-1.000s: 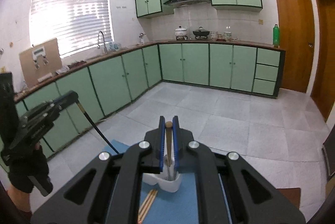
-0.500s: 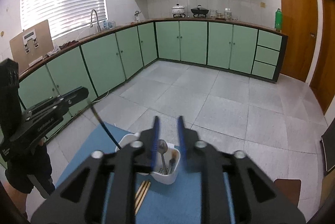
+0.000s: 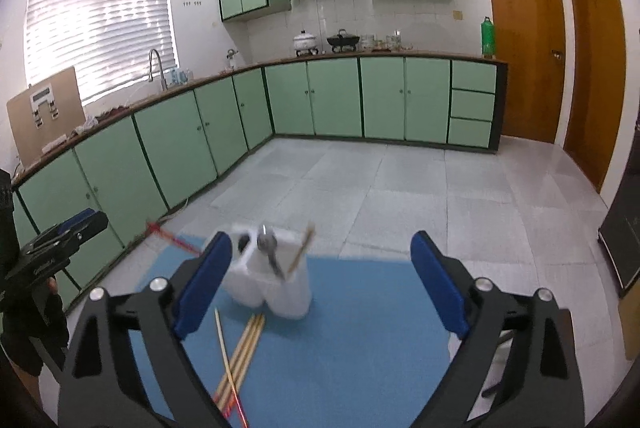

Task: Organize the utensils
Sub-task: 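Bring both open grippers back down to the remaining chopsticks, then close the right gripper on a red-patterned chopstick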

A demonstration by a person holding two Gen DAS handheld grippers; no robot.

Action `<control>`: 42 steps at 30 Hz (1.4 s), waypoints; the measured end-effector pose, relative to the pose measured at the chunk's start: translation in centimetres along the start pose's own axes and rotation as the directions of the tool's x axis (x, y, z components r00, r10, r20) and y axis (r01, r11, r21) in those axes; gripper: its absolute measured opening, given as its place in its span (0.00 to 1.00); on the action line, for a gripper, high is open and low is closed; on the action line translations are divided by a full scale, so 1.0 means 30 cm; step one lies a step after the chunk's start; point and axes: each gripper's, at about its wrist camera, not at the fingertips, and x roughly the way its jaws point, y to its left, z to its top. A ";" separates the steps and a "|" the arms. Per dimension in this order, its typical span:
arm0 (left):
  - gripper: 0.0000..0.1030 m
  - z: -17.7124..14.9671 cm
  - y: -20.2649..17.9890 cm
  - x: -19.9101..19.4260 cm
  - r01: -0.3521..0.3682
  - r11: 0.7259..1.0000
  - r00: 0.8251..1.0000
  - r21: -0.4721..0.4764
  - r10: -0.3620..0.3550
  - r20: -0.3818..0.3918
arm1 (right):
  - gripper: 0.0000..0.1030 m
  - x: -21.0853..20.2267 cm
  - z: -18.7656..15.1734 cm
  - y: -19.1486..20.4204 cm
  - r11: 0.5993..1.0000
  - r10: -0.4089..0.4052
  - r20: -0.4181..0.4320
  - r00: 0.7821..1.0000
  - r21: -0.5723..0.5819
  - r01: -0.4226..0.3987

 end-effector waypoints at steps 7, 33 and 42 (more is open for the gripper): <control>0.75 -0.303 -0.023 0.010 -0.052 0.998 0.983 0.033 0.057 -0.175 | 0.87 -0.012 -0.323 0.037 1.000 -0.014 -0.085 0.996 -0.002 0.014; 0.77 -0.725 0.050 0.066 -0.163 0.984 0.881 0.070 0.177 -0.440 | 0.46 0.164 -0.819 0.294 0.987 0.126 -0.389 0.913 -0.043 -0.155; 0.79 -0.724 0.039 0.084 -0.165 0.983 0.878 0.086 0.186 -0.441 | 0.14 0.207 -0.795 0.285 0.984 0.147 -0.397 0.906 -0.030 -0.173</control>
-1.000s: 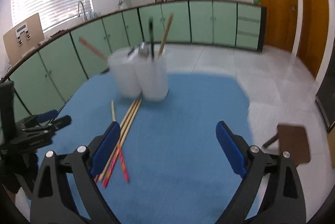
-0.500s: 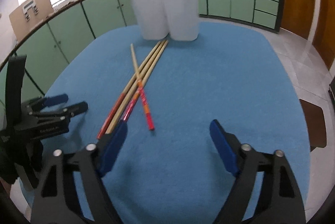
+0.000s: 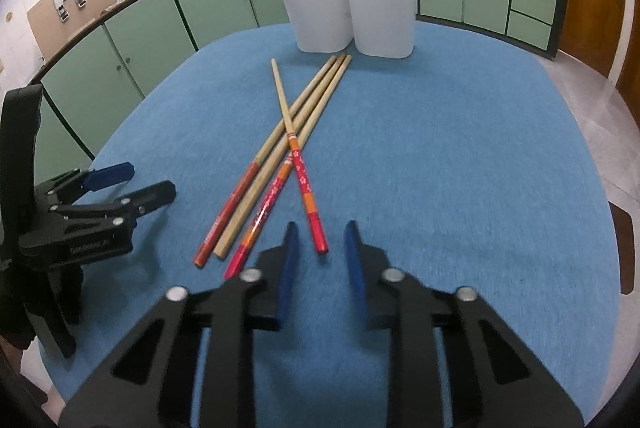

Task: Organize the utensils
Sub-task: 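Close the right gripper on a red-patterned chopstick, then grasp another red-patterned chopstick with the left gripper while the right holds its chopstick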

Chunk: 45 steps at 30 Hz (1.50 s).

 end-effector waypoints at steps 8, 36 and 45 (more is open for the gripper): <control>0.80 -0.001 -0.002 0.002 -0.009 1.000 1.000 0.011 0.009 -0.003 | 0.04 -0.002 -0.003 0.007 1.000 0.018 0.005 1.000 -0.007 -0.017; 0.82 -0.051 -0.167 -0.056 0.157 0.978 0.987 0.134 -0.160 0.014 | 0.05 -0.116 -0.140 -0.110 0.979 -0.089 0.046 0.995 0.186 0.079; 0.82 -0.042 -0.149 -0.035 0.074 0.992 0.997 0.100 -0.074 -0.007 | 0.07 -0.123 -0.142 -0.112 0.979 -0.069 0.049 0.996 0.193 0.058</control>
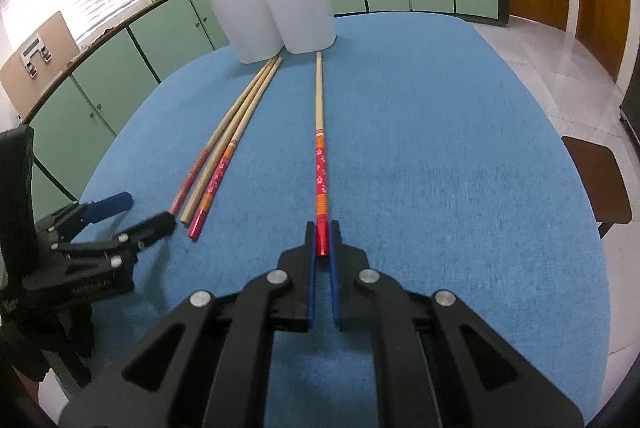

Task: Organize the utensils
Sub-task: 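Grasp another red-patterned chopstick with the left gripper while the right holds its chopstick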

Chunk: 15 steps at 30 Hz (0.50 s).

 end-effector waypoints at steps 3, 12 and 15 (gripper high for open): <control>0.82 -0.002 0.045 -0.008 -0.027 0.998 1.000 -0.049 0.028 0.006 | 0.13 -0.004 0.000 0.007 1.000 0.006 -0.002 1.000 -0.018 -0.006; 0.77 0.009 0.041 0.001 -0.041 0.998 0.999 -0.041 0.041 0.004 | 0.27 -0.017 -0.005 0.013 0.998 -0.001 0.000 1.000 -0.060 0.001; 0.69 0.007 0.042 -0.004 -0.027 0.999 1.000 -0.044 0.028 0.012 | 0.25 -0.020 -0.003 0.006 0.998 0.005 -0.003 1.000 -0.063 -0.006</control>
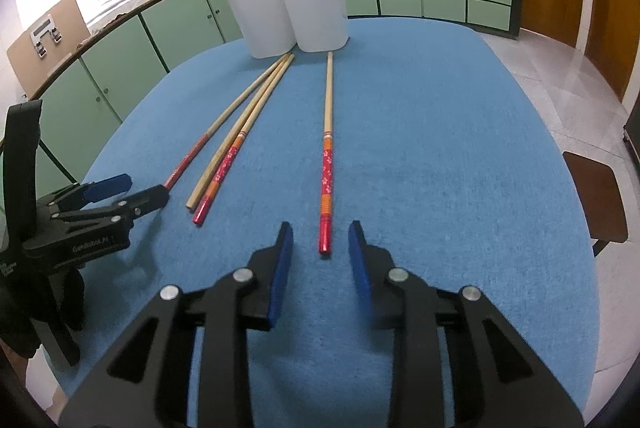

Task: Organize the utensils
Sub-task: 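Grasp another red-patterned chopstick with the left gripper while the right holds its chopstick, then lift both chopsticks over the white holder and open both grippers to drop them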

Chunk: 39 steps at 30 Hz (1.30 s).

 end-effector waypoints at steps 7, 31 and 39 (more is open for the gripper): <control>0.35 -0.001 -0.019 -0.010 0.047 0.999 0.999 0.013 -0.047 0.016 | 0.23 0.000 -0.008 0.018 0.999 -0.021 -0.006 1.000 -0.030 0.021; 0.06 0.095 -0.012 -0.256 0.092 0.995 0.974 0.038 -0.098 0.205 | 0.05 -0.145 0.109 0.066 0.993 -0.053 0.110 0.993 -0.098 0.064; 0.06 0.222 0.007 -0.417 0.097 0.994 0.935 0.045 -0.107 0.337 | 0.05 -0.259 0.205 0.068 0.990 -0.036 0.128 0.991 -0.128 0.053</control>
